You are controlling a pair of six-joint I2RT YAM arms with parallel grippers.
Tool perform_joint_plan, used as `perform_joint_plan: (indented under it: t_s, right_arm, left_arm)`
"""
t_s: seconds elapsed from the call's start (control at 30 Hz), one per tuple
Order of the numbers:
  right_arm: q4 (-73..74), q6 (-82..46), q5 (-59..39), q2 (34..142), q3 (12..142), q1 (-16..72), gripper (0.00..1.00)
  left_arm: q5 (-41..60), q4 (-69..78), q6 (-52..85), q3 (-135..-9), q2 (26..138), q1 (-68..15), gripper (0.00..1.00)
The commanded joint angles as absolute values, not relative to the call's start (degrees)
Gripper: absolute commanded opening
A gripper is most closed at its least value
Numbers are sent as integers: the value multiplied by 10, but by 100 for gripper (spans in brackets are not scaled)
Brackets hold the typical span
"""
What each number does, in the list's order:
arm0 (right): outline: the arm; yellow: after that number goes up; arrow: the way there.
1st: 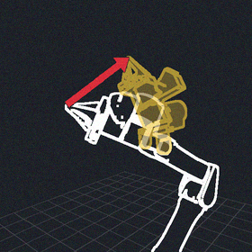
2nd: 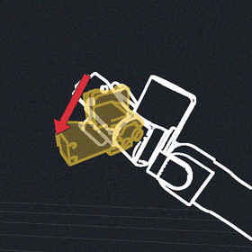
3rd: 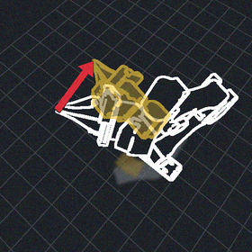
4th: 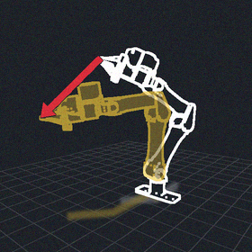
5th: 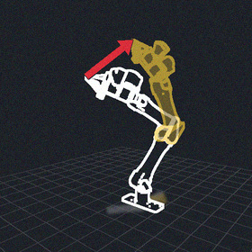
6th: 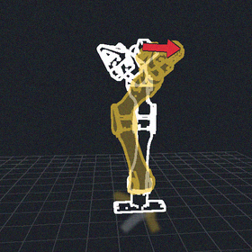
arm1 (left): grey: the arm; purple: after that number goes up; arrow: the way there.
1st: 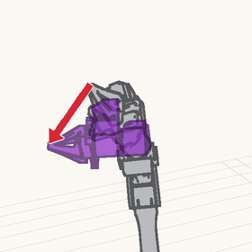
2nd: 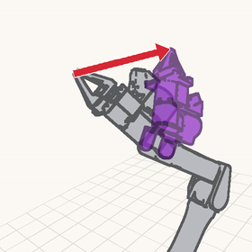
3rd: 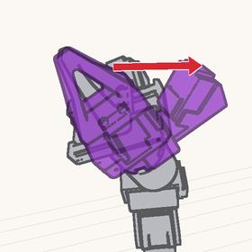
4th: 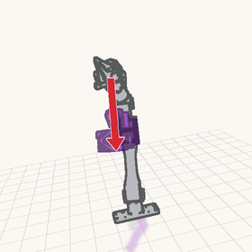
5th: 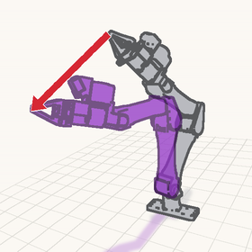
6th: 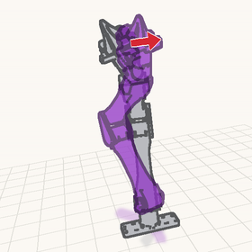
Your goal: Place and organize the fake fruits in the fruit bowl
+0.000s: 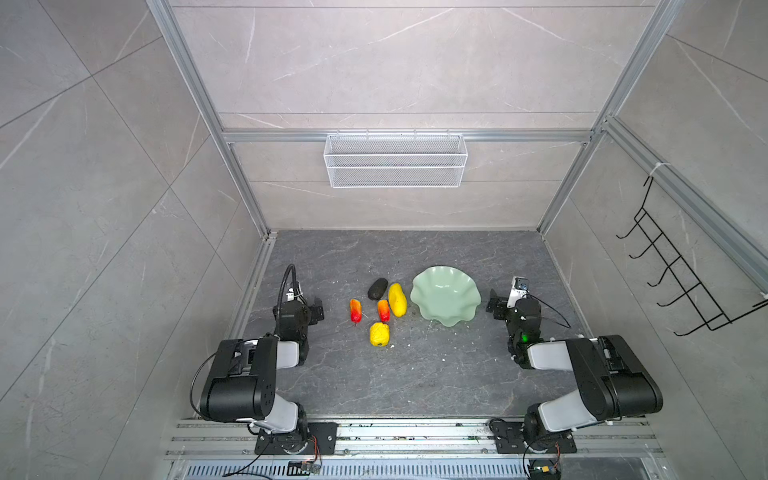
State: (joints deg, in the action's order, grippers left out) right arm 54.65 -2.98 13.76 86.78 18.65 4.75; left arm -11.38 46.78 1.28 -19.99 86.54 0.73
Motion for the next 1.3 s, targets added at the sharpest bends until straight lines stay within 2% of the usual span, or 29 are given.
perform_joint_plan:
  t_s: [0.0, 0.8, 0.87, 0.97, 1.03, 1.13, 1.27]
  right_arm:
    - [552, -34, 142, 873, 189, 51, 100]
    - [545, -38, 126, 872, 191, 42, 100]
    - [536, -34, 133, 861, 196, 44, 100]
    - [384, -11, 183, 750, 237, 79, 100]
    - [336, -3, 191, 678, 253, 105, 100]
    - [209, -28, 133, 624, 321, 132, 100]
    - [86, -53, 20, 658, 422, 171, 100]
  left_arm:
    - [-102, 491, 10, -205, 860, 10, 100]
    - [-102, 493, 10, -204, 860, 10, 100]
    - [-124, 497, 4, -202, 836, 3, 100]
    - [-145, 297, 13, -258, 703, -10, 100]
    - [-164, 217, 34, -291, 637, -28, 100]
    - [-152, 69, 65, -380, 581, -51, 100]
    - [-99, -163, 65, -524, 545, -55, 100]
